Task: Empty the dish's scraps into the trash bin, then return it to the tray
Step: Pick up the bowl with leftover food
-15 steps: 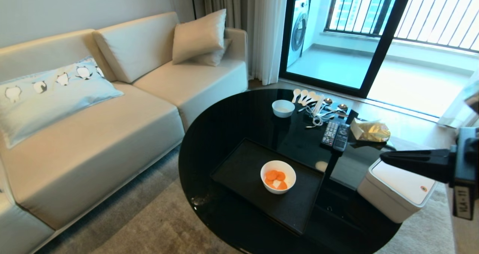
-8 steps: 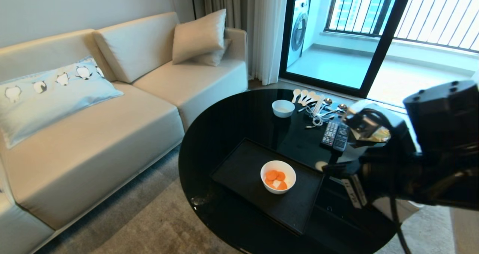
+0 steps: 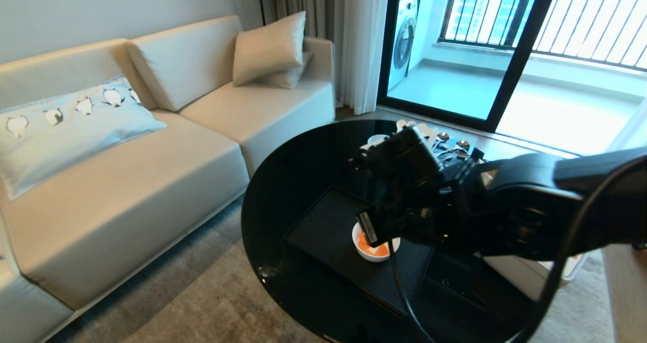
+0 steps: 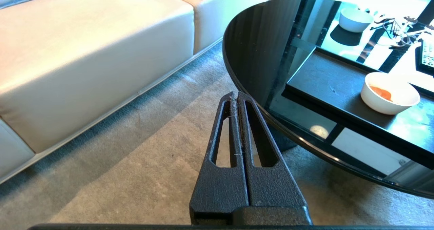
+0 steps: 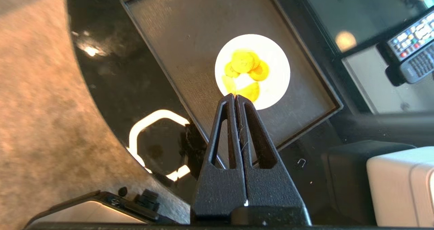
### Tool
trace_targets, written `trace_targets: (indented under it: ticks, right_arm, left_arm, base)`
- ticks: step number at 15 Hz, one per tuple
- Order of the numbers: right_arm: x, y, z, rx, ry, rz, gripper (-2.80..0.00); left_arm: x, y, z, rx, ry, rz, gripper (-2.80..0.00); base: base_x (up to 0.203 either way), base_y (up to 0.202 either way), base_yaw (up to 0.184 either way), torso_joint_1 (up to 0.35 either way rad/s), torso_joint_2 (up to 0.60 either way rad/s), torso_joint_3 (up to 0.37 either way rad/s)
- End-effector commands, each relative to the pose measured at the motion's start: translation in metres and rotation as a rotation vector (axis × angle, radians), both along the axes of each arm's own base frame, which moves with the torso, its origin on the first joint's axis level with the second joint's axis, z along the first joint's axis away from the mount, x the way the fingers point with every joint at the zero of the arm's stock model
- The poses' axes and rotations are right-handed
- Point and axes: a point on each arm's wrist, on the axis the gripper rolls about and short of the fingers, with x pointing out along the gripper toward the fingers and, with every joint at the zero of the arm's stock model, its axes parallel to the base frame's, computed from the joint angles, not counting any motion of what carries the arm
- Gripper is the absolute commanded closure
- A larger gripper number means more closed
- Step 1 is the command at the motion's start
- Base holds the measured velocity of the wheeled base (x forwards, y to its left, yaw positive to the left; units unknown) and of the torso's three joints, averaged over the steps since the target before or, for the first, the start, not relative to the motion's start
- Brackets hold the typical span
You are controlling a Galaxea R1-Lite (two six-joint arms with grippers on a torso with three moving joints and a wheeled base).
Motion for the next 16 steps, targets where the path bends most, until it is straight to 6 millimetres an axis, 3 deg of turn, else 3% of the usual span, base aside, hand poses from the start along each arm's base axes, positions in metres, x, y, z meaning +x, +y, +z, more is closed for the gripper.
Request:
trace_targets:
  ticks: [1, 4, 11, 16]
  right_arm:
    - [0.025, 0.023, -0.022, -0.039, 0.042, -0.025, 0.0]
    - [0.05, 0.026, -0.032, -0.046, 0.099, -0.104, 0.0]
    - [0.106, -0.009, -0.05, -0.048, 0.166, -0.296, 0.0]
    - [0.126, -0.033, -0.065, -0.067, 0.198, -0.37, 0.0]
  left_arm:
    - [0.0, 0.0, 0.0, -0.001, -0.001, 0.0, 0.0]
    - [0.0, 0.0, 0.0, -0.001, -0.001, 0.0, 0.0]
    - [0.0, 0.0, 0.0, -0.001, -0.001, 0.0, 0.0]
    - [0.0, 0.0, 0.0, -0.001, -0.001, 0.0, 0.0]
  base:
    - [0.0, 0.0, 0.0, 0.0, 0.0, 0.0]
    - [0.0, 0.0, 0.0, 0.0, 0.0, 0.0]
    - [0.0, 0.0, 0.0, 0.0, 0.0, 0.0]
    - [0.0, 0.0, 0.0, 0.0, 0.0, 0.0]
